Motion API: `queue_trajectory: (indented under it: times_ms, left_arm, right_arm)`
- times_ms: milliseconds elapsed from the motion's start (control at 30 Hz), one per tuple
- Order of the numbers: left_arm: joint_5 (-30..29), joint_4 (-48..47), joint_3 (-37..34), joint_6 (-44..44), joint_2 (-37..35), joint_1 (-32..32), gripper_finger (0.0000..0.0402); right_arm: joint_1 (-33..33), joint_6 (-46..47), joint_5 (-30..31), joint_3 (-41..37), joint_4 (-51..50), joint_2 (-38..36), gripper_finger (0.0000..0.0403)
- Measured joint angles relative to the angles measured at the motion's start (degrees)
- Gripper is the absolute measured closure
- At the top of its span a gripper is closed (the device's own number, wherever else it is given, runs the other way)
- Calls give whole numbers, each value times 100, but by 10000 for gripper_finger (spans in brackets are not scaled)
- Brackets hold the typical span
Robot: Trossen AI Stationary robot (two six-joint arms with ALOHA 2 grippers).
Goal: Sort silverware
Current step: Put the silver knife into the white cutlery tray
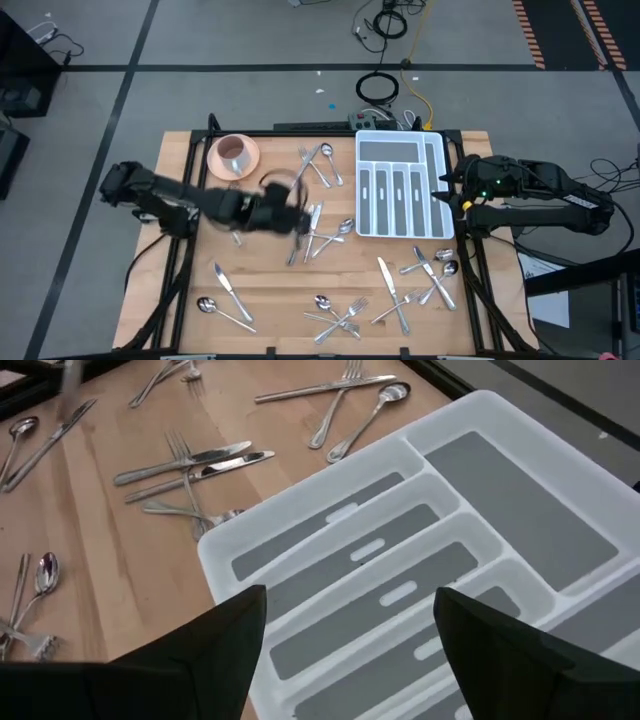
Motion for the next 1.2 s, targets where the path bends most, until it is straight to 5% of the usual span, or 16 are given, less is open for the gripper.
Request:
queue_trajectory:
  times_ms: [167,567,1200]
  left_arm:
    - [588,1664,3,1203,193,920,356]
    - [1031,3530,20,1393,1016,1793,356]
    - [1966,3531,1701,1692,2685,1821,356]
  right_arm:
    - [-2,-141,0,0,0,0,119]
    - [0,-153,127,0,0,-2,119]
    - [0,-263,127,0,0,-1,119]
